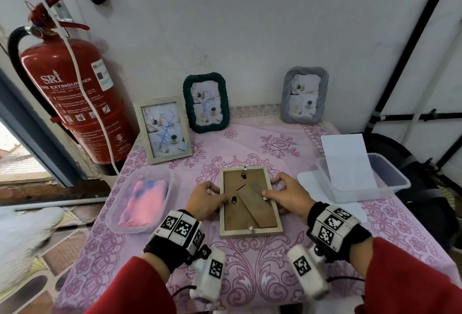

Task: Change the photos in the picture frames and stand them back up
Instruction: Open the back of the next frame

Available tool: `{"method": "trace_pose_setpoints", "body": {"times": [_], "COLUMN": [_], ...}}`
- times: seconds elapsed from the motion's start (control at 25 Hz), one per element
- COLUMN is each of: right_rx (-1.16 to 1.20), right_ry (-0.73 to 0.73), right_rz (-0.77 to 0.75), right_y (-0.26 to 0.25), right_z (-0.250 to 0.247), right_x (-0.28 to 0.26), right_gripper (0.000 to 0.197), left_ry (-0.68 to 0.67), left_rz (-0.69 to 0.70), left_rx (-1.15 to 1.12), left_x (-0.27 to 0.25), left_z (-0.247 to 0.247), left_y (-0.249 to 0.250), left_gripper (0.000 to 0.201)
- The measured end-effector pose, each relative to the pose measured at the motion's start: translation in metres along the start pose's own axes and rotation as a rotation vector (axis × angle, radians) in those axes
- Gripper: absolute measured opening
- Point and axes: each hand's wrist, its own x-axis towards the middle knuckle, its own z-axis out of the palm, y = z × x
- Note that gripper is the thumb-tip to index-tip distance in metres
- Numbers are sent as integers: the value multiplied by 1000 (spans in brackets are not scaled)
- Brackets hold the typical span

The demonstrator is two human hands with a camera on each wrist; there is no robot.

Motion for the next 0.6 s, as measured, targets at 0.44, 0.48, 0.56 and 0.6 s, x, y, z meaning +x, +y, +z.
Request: {"method": "trace_pose_setpoints", "body": {"times": [0.44,0.48,0.56,0.6], "right_rx": [169,167,171,173], "right_ry": [-143,-152,-164,-167], "right_rz": [71,74,80,81], "right_y": [-9,-10,-10,-10], "right_z": [-10,-11,-12,-12], "right_x": [-5,-5,-5,-5], "right_gripper": [36,36,37,38], "left_ry": [-77,-82,-94,-101], "left_rz": [10,9,0,-4], "left_rx": [-56,-45,-26,-19], "left_x": [-8,-8,-8,-9], "left_z": [-7,-8,-10,-11], "left_y": [3,4,4,5], "left_gripper": [20,20,20,20]}}
